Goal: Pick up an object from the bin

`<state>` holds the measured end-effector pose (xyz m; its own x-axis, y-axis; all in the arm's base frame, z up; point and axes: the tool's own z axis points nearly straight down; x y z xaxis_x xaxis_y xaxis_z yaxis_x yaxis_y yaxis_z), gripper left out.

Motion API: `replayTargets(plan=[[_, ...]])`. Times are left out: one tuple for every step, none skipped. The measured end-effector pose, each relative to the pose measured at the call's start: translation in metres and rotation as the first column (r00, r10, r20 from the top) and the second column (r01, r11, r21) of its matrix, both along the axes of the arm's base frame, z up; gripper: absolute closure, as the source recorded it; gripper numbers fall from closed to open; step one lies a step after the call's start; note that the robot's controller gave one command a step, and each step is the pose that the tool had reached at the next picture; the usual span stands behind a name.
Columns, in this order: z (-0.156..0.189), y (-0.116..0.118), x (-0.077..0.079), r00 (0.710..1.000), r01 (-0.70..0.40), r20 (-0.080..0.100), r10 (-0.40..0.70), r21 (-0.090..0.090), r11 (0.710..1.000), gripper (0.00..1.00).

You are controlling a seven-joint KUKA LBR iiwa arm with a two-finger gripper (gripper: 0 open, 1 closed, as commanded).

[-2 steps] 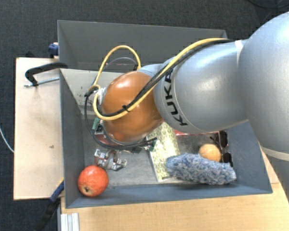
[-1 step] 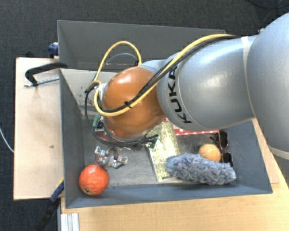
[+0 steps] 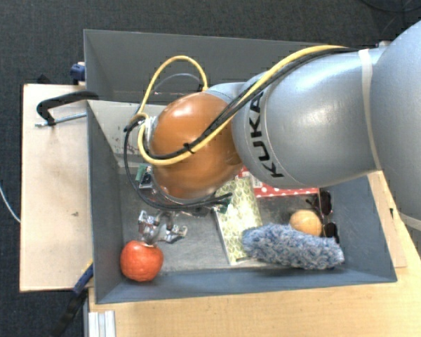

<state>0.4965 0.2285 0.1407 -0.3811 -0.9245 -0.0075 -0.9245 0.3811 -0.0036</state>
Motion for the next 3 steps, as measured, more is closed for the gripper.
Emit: replayTargets(plan=[[0.01, 0.0, 0.0, 1.0, 0.0, 0.0, 0.0, 0.0, 1.0, 1.0], [0.016, 0.001, 0.001, 1.0, 0.001, 0.001, -0.001, 0.0, 1.0, 1.0], [0.02, 0.001, 0.001, 1.0, 0.001, 0.0, -0.001, 0.0, 1.0, 1.0]])
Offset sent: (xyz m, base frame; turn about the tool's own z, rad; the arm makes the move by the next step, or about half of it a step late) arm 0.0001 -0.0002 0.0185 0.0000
